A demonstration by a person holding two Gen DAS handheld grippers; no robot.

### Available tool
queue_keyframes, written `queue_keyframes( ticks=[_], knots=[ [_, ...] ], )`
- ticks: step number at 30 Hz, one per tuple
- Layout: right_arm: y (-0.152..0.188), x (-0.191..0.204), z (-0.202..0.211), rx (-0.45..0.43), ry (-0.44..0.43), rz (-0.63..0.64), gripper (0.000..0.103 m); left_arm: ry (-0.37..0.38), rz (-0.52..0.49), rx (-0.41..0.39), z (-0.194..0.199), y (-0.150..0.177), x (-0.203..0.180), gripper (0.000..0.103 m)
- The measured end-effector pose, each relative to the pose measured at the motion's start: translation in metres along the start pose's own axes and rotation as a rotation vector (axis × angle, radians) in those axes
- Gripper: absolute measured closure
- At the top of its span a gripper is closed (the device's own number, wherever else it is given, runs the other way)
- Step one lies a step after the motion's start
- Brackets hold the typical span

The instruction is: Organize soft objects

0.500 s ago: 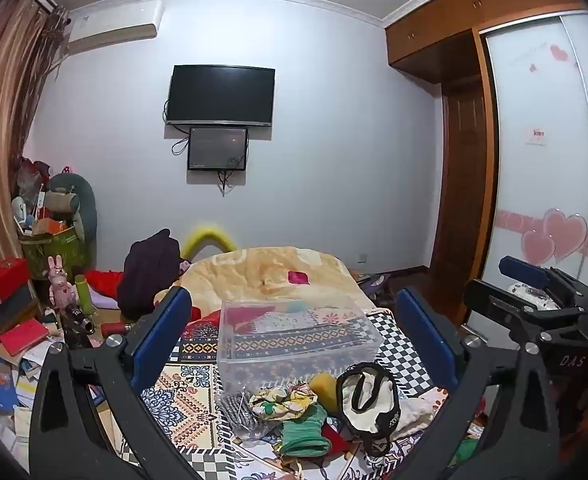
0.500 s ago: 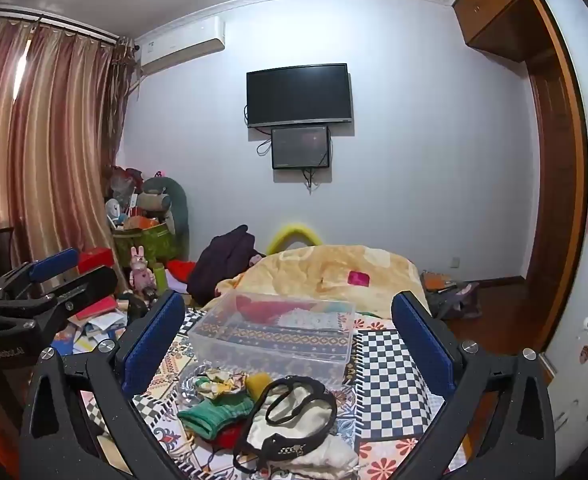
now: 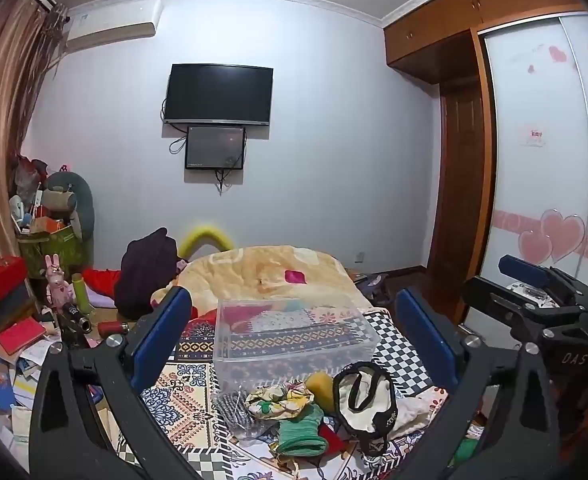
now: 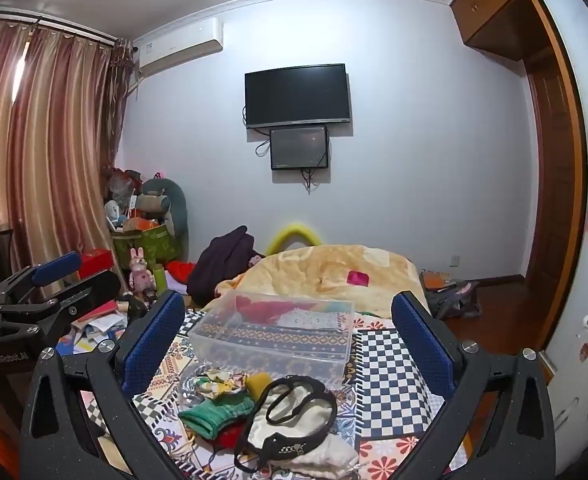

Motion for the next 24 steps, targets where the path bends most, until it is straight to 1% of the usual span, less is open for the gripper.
queue_keyframes(
  ticks=[8,24],
  knots=[
    [-0.0018,0.0017,0.0021,-0.012,0.017,0.018,0.000,-0.002,-0.016,-0.015,0.0024,0.0028,-0.0041,0.000],
    [0.0007,0.0010,0.0035,-0.022,0.012,0.011,0.000,-0.002,-0.010,-0.016,0.0039,0.0027,-0.0050,0.000]
  ],
)
Point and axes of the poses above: each gripper's, at about its wrist camera, not at the fingertips, and z roughly against the way its jaws point, x to its left, y to its underside, the point moved 1 cm from there along -z, roughly the way its jaws point, and after that the axes turned 10 degrees about y, right-handed, at the moved point
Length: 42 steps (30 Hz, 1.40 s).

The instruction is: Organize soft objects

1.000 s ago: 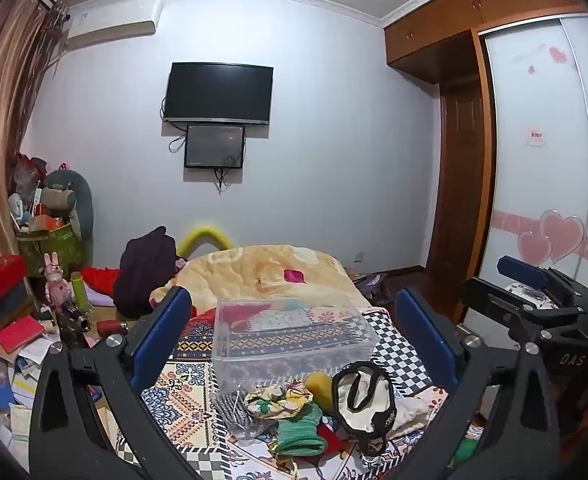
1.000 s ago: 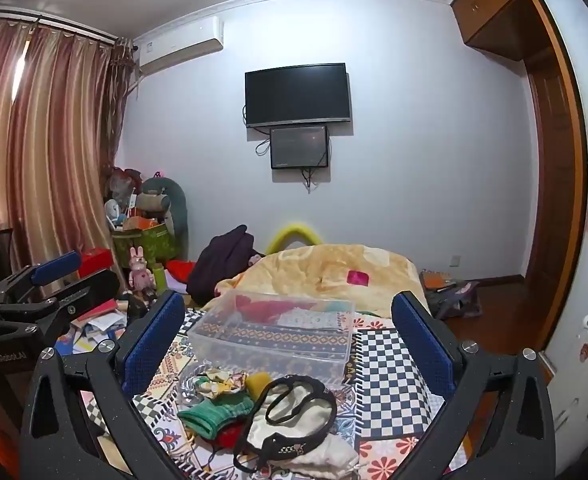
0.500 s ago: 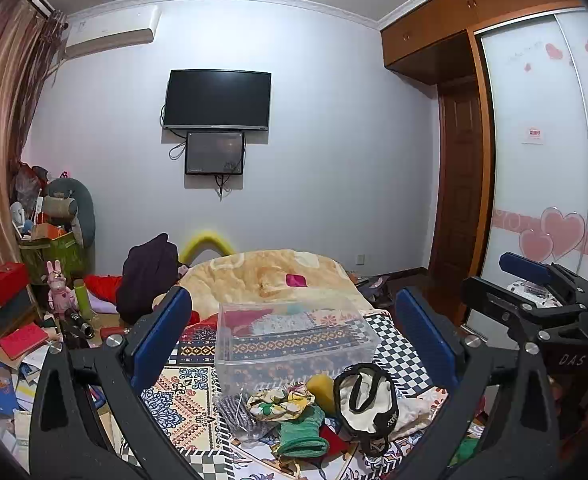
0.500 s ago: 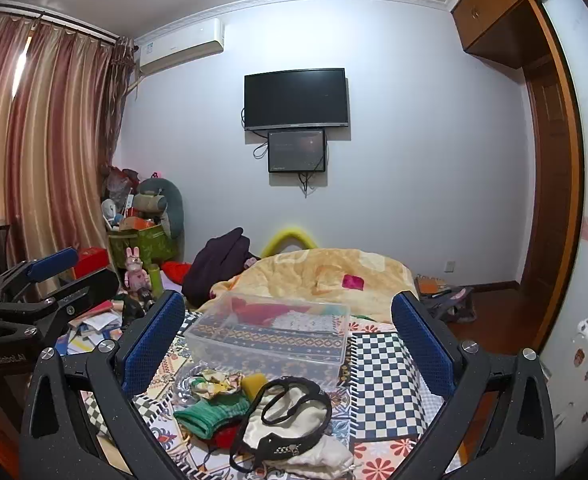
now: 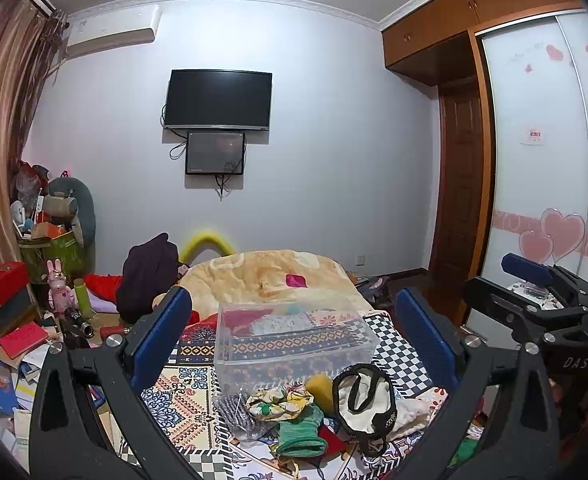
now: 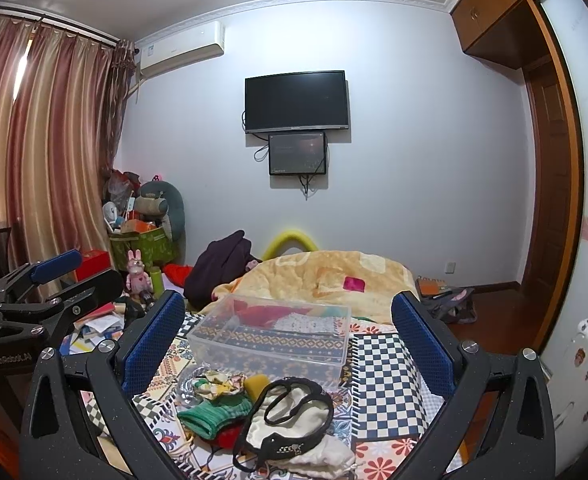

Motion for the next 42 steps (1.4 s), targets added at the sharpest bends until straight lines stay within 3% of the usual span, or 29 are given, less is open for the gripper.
queue_keyframes(
  ticks=[42],
  knots=[
    [0.0012,0.0063,0.0019,-0.024,-0.001,0.020,0.000,0.003,0.012,0.010,-0.0010,-0.0014,0.0035,0.000]
  ],
)
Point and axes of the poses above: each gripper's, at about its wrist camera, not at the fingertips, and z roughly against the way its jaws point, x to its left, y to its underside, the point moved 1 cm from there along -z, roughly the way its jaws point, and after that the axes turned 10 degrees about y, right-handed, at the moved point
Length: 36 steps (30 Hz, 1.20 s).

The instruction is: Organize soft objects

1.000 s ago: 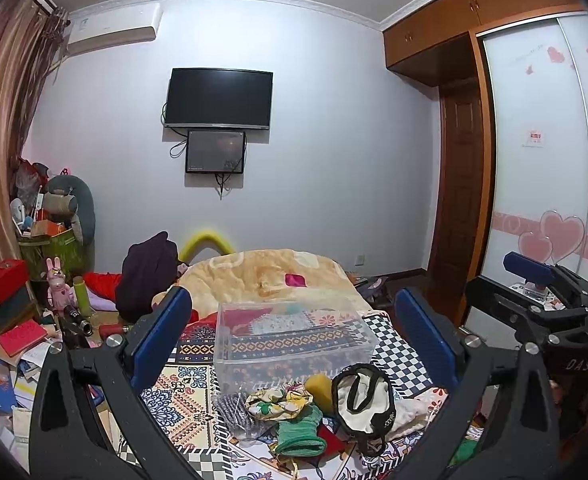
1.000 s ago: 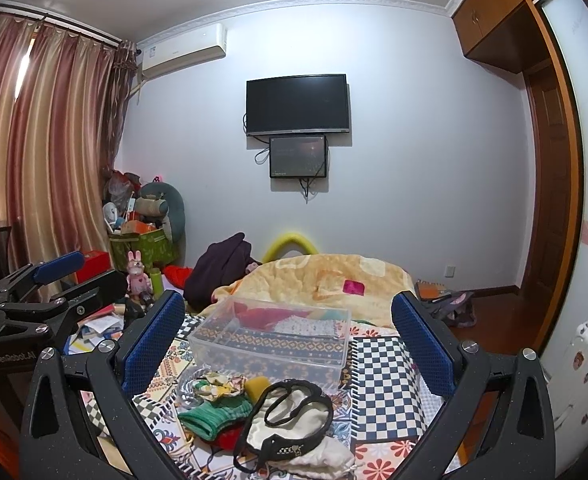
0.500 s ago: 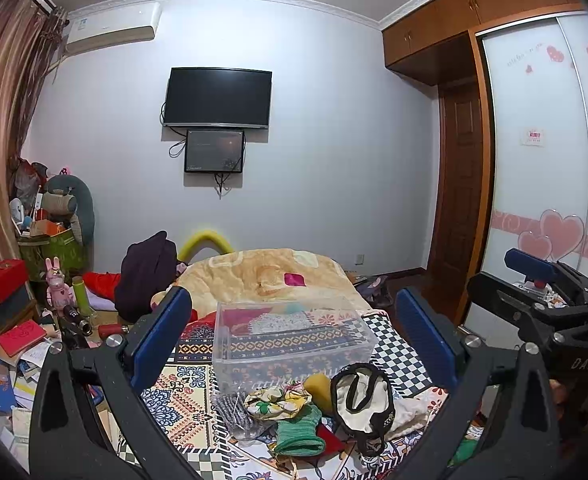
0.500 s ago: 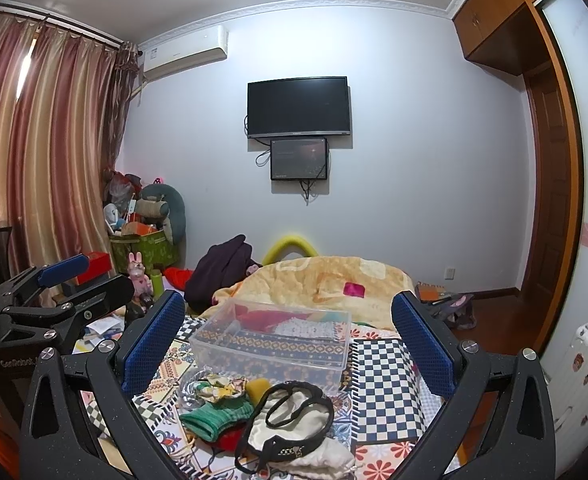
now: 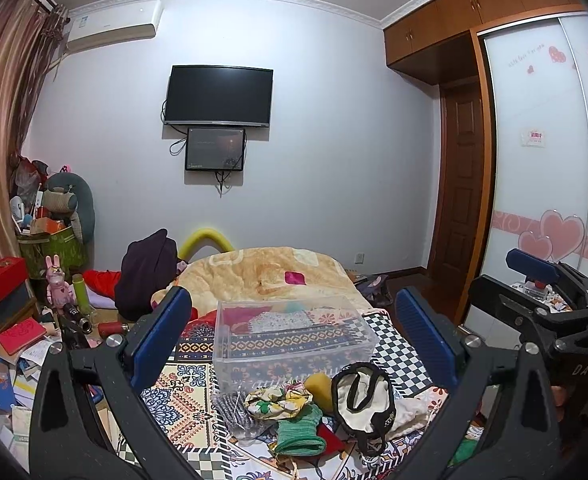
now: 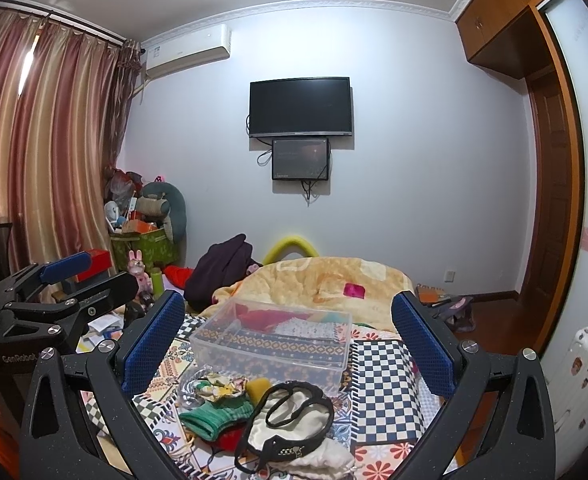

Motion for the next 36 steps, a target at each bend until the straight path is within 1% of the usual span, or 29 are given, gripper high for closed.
queue_keyframes(
  ticks=[6,9,12,16,24,27,30,32,33,35,36],
  knots=[
    [0.007,-0.002,-0.006,0.016,0.003,-0.005,0.000,0.002,0.001,0.018,-0.004,0.004,0.003,0.000],
    [0.013,-0.004,-0.015,0.053,0.012,-0.006,0.000,0.008,0.000,0.042,-0.011,0.009,0.005,0.000],
    [0.023,-0.007,-0.026,0.094,0.019,-0.004,0.000,0.015,0.017,0.083,-0.020,0.020,0.010,0.000],
    [0.042,-0.012,-0.044,0.167,0.038,0.002,0.000,0.020,0.046,0.173,-0.038,0.042,0.020,0.000],
    [0.077,-0.024,-0.076,0.328,0.022,-0.009,0.000,0.009,0.113,0.356,-0.077,0.092,0.037,0.000],
    [0.090,-0.028,-0.087,0.394,0.004,-0.025,0.000,0.024,0.151,0.424,-0.090,0.112,0.044,0.000],
    [0.102,-0.030,-0.095,0.458,-0.020,-0.048,0.000,0.042,0.187,0.463,-0.100,0.125,0.048,0.000],
    [0.110,-0.031,-0.100,0.492,-0.030,-0.057,0.000,0.070,0.232,0.487,-0.105,0.134,0.051,0.000],
    [0.115,-0.032,-0.102,0.508,-0.032,-0.058,0.000,0.082,0.247,0.496,-0.109,0.137,0.052,0.003],
    [0.122,-0.033,-0.106,0.531,-0.030,-0.059,0.000,0.101,0.266,0.523,-0.113,0.143,0.051,0.017],
    [0.126,-0.034,-0.107,0.543,-0.026,-0.060,0.000,0.103,0.268,0.533,-0.114,0.143,0.051,0.019]
  ],
)
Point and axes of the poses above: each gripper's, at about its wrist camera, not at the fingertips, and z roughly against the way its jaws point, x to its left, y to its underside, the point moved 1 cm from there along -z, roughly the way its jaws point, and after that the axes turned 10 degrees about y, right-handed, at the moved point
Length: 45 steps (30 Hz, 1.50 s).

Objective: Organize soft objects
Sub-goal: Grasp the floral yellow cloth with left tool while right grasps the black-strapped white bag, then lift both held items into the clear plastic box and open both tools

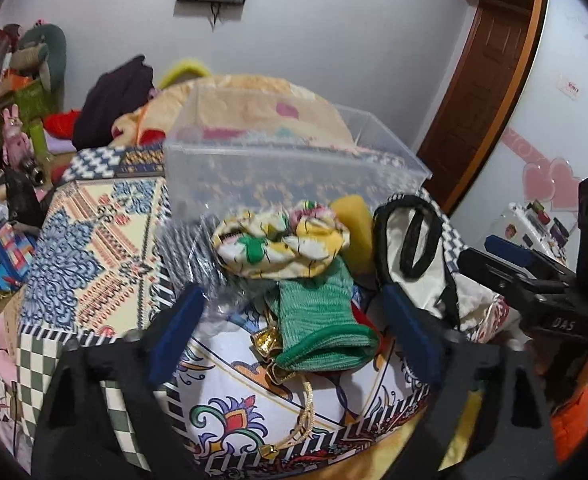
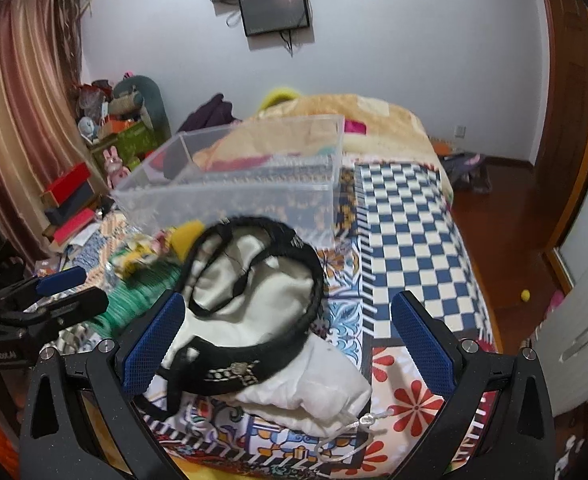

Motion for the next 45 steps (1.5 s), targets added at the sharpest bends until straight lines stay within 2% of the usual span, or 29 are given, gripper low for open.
queue_keyframes(
  ticks=[6,10,12,15,17,20,28,35,45],
  knots=[
    [-0.003,-0.002,-0.013,0.039,-0.024,-0.022,0.013,-0.026,-0.009,-0.028,-0.007,-0.012,0.002,0.020],
    [-0.006,0.000,-0.021,0.061,-0.042,-0.027,0.031,-0.058,-0.053,-0.027,-0.018,-0.019,-0.003,0.020],
    [-0.007,0.000,-0.025,0.066,-0.043,-0.025,0.035,-0.077,-0.065,-0.015,-0.025,-0.022,-0.002,0.020],
    [-0.011,0.001,-0.027,0.069,-0.053,-0.025,0.044,-0.082,-0.068,0.002,-0.033,-0.022,-0.001,0.029],
    [-0.014,0.003,-0.030,0.070,-0.064,-0.026,0.054,-0.087,-0.064,0.012,-0.037,-0.023,0.003,0.043],
    [-0.016,0.005,-0.032,0.070,-0.072,-0.031,0.061,-0.077,-0.047,0.017,-0.037,-0.022,0.008,0.060],
    [-0.022,0.005,-0.019,0.010,-0.044,-0.016,0.079,-0.059,-0.060,-0.032,-0.019,-0.019,0.006,0.081],
    [-0.033,0.005,0.000,-0.068,-0.025,-0.021,0.087,-0.062,-0.061,-0.092,0.003,-0.032,0.005,0.085],
    [-0.063,0.010,0.028,-0.202,-0.033,-0.031,0.087,-0.077,-0.093,-0.203,0.035,-0.059,-0.003,0.085]
  ],
)
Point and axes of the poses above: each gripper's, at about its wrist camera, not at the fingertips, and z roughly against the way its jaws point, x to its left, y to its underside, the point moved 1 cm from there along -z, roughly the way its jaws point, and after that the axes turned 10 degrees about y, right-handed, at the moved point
